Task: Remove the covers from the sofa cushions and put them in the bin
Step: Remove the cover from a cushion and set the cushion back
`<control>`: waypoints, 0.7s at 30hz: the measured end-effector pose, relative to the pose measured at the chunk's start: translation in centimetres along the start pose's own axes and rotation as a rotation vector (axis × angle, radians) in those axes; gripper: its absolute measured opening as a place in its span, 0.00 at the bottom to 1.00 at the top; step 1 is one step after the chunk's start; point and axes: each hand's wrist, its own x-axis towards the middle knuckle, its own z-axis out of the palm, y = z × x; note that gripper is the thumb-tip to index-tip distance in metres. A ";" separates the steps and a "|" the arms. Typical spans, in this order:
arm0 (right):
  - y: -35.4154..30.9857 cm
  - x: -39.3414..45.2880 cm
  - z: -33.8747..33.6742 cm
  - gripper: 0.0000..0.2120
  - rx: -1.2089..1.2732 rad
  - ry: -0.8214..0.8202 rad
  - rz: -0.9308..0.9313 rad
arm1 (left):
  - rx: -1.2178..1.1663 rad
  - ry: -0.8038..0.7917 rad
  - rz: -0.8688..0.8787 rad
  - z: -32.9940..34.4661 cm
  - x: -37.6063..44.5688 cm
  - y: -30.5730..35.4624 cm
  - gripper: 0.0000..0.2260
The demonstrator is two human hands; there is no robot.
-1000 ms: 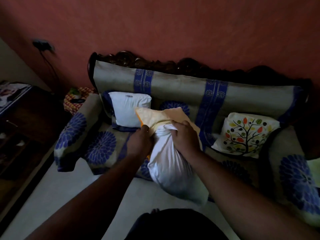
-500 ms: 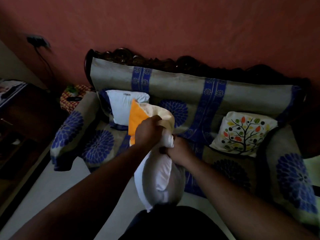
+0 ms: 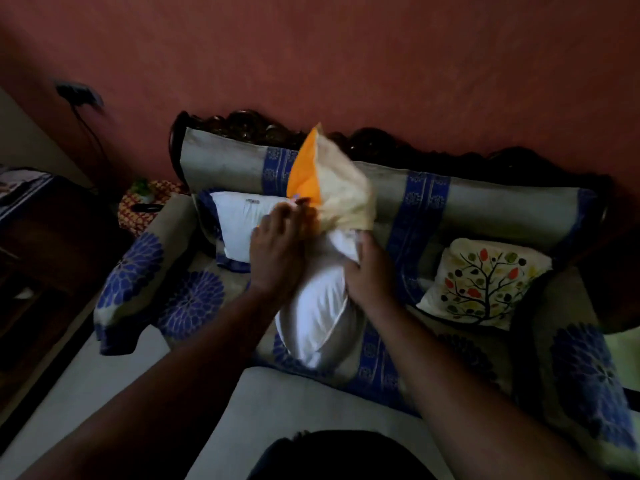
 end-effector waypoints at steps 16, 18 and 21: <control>0.9 1.1 0.2 0.38 0.633 -0.139 0.253 | -0.336 -0.280 -0.083 0.5 2.6 4.2 0.17; 1.6 1.6 -0.2 0.42 0.505 -0.105 0.216 | -0.338 -0.364 -0.099 0.5 2.9 4.5 0.19; 2.4 1.6 -0.6 0.32 0.248 -0.075 0.193 | -0.290 -0.408 -0.050 0.2 3.2 3.3 0.17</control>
